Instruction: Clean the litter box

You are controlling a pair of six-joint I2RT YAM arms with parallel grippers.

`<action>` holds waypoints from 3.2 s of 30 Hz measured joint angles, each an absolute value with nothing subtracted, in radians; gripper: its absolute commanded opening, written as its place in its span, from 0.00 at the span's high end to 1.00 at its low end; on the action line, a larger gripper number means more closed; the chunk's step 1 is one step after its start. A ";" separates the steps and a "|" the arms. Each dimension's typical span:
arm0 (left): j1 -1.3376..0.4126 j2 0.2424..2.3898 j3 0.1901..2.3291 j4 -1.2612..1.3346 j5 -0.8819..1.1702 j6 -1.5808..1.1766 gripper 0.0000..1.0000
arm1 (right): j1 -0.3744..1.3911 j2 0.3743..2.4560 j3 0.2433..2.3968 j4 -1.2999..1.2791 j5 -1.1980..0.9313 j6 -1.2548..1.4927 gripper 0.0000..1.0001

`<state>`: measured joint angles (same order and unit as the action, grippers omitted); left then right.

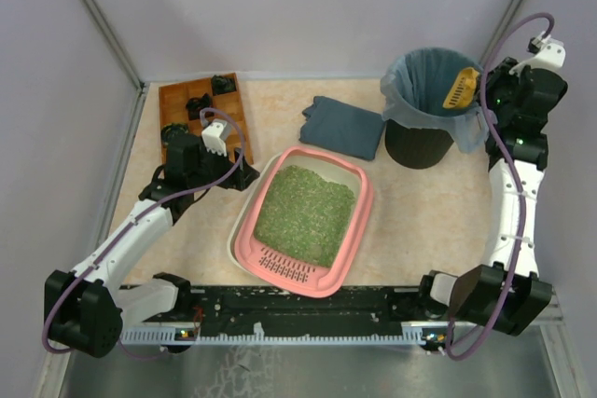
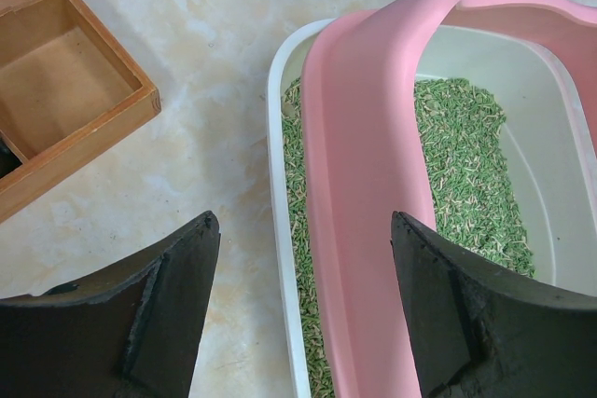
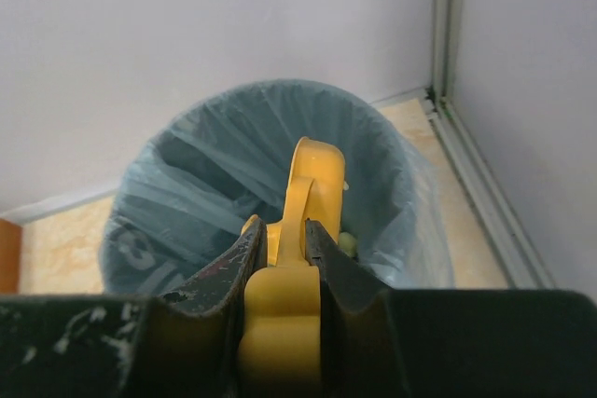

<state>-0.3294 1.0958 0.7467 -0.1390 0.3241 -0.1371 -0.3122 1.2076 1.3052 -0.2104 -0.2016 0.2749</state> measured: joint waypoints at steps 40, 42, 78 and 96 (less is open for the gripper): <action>-0.329 1.139 0.747 -0.112 0.433 -0.161 0.31 | 0.534 0.877 0.962 -0.323 -0.244 0.431 1.00; -0.329 1.139 0.747 -0.111 0.440 -0.161 0.31 | 0.596 0.891 0.927 -0.319 -0.220 0.445 1.00; -0.329 1.159 0.747 -0.112 0.462 -0.161 0.33 | 0.753 1.048 0.667 0.201 -0.141 0.772 1.00; -0.329 1.159 0.747 -0.112 0.466 -0.161 0.31 | 0.816 1.121 0.657 0.288 -0.144 0.816 1.00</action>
<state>-0.3294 1.1587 0.7467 -0.1120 0.4656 -0.1608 0.8162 1.1210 0.6567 0.2882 -0.1440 0.8158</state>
